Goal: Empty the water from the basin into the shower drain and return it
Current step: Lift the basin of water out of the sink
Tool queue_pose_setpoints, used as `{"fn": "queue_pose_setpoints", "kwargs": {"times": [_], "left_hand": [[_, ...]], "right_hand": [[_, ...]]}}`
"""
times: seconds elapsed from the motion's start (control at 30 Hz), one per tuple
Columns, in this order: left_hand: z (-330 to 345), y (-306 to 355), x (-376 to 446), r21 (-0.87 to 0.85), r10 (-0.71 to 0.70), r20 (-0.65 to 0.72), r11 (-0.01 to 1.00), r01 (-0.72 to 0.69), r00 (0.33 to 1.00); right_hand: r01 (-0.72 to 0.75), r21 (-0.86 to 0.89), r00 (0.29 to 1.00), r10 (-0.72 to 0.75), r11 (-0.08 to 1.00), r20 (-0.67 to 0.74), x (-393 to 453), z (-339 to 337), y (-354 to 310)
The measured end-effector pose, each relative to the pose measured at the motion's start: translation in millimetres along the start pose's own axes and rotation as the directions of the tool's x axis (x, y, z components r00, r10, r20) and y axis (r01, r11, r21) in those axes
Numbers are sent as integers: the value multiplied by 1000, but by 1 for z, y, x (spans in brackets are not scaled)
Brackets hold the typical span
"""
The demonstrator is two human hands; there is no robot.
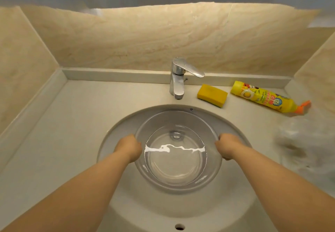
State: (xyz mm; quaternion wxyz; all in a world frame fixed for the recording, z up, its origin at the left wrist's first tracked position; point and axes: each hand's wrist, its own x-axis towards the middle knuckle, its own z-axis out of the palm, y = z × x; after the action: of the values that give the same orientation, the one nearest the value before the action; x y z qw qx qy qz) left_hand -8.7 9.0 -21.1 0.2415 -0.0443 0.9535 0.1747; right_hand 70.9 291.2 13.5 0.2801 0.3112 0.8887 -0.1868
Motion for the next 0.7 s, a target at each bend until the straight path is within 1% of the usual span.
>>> {"fn": "queue_pose_setpoints", "kwargs": {"times": [0.07, 0.1, 0.17, 0.23, 0.37, 0.53, 0.7], "left_hand": [[2, 1, 2, -17, -18, -21, 1000, 18, 1000], [2, 1, 4, -27, -24, -29, 999, 24, 999], [1, 1, 6, -41, -37, -38, 999, 36, 999], [-1, 3, 6, -35, -45, -37, 998, 44, 998], [-6, 7, 4, 7, -50, -21, 999, 50, 999], [-10, 9, -9, -107, -84, 20, 991, 86, 996], [-18, 13, -32, -184, -77, -23, 980, 72, 997]], "right_hand": [[-2, 185, 1000, 1, 983, 7, 8, 3, 5], [4, 248, 1000, -7, 969, 11, 11, 4, 6], [-6, 313, 999, -6, 950, 39, 14, 5, 9], [-16, 330, 999, -2, 944, 53, 13, 6, 8], [-18, 311, 999, 7, 950, 37, 7, 8, 2], [-32, 307, 999, 22, 951, 34, 0, 3, 1], [-9, 348, 1000, 9, 937, 3, -13, -8, 8]]}}
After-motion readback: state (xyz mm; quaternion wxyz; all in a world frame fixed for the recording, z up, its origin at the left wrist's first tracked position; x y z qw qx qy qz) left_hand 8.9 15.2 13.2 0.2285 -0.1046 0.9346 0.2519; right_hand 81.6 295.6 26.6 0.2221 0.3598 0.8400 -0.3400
